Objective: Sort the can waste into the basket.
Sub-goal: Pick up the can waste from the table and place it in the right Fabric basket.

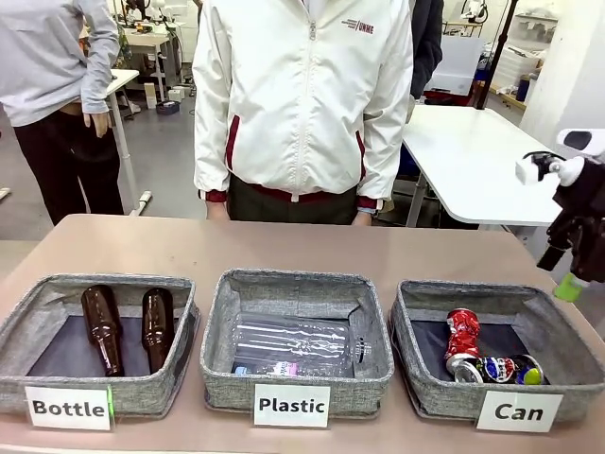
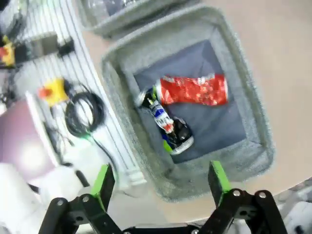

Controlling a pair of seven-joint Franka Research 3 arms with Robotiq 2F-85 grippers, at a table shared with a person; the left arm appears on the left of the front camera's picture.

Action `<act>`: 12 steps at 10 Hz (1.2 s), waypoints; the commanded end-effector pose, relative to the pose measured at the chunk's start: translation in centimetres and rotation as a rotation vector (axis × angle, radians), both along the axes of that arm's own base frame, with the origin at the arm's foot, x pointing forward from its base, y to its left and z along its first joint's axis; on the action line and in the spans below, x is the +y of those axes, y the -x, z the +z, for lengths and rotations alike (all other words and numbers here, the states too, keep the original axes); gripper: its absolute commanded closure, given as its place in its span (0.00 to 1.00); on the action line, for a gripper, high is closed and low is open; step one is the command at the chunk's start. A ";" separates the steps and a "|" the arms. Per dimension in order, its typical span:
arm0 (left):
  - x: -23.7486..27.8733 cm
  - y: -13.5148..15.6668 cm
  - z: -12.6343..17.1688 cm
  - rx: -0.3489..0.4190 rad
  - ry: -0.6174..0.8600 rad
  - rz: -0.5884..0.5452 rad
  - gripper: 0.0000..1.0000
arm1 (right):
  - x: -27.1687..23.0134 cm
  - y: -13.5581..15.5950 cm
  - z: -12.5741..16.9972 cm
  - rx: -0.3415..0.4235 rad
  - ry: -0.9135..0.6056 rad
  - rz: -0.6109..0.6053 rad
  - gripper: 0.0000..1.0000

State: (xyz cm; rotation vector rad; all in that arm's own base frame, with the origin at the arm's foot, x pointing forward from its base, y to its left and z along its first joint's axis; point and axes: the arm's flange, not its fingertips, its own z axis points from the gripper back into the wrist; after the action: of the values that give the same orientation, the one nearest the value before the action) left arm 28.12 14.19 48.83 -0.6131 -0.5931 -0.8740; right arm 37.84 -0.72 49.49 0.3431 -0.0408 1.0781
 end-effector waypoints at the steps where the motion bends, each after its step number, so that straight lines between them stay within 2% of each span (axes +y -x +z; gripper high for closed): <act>1: -0.1 0.0 0.1 0.013 -0.001 0.007 0.00 | -2.6 -2.6 1.4 0.317 -0.500 -0.794 0.00; 3: -0.1 0.0 0.1 0.013 -0.001 0.007 0.00 | -5.6 -4.1 0.3 0.630 -0.917 -1.195 0.00; 4: -0.1 0.0 0.1 0.013 -0.001 0.007 0.00 | -6.7 -3.8 -0.4 0.659 -1.065 -1.272 0.00; 5: -0.1 0.0 0.1 0.013 -0.001 0.007 0.00 | -7.7 -3.1 -1.0 0.606 -1.185 -1.274 0.00; 7: -0.1 0.0 0.1 0.013 -0.001 0.007 0.00 | -9.1 -1.6 -2.0 0.504 -1.307 -1.298 0.00; 8: -0.1 0.0 0.1 0.013 -0.001 0.007 0.00 | -10.0 -0.8 -2.6 0.453 -1.359 -1.358 0.00; 9: -0.1 0.0 0.1 0.013 -0.001 0.007 0.00 | -9.9 -2.7 -2.3 0.590 -0.553 -0.780 0.00; 12: -0.1 0.0 0.1 0.013 -0.001 0.007 0.00 | -9.9 -2.7 -2.3 0.590 -0.553 -0.780 0.00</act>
State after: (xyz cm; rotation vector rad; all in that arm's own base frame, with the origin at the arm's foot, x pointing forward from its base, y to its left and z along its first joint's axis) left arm 28.12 14.19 48.81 -0.6133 -0.5927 -0.8737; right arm 40.32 -10.03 47.11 1.0513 0.0528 0.1033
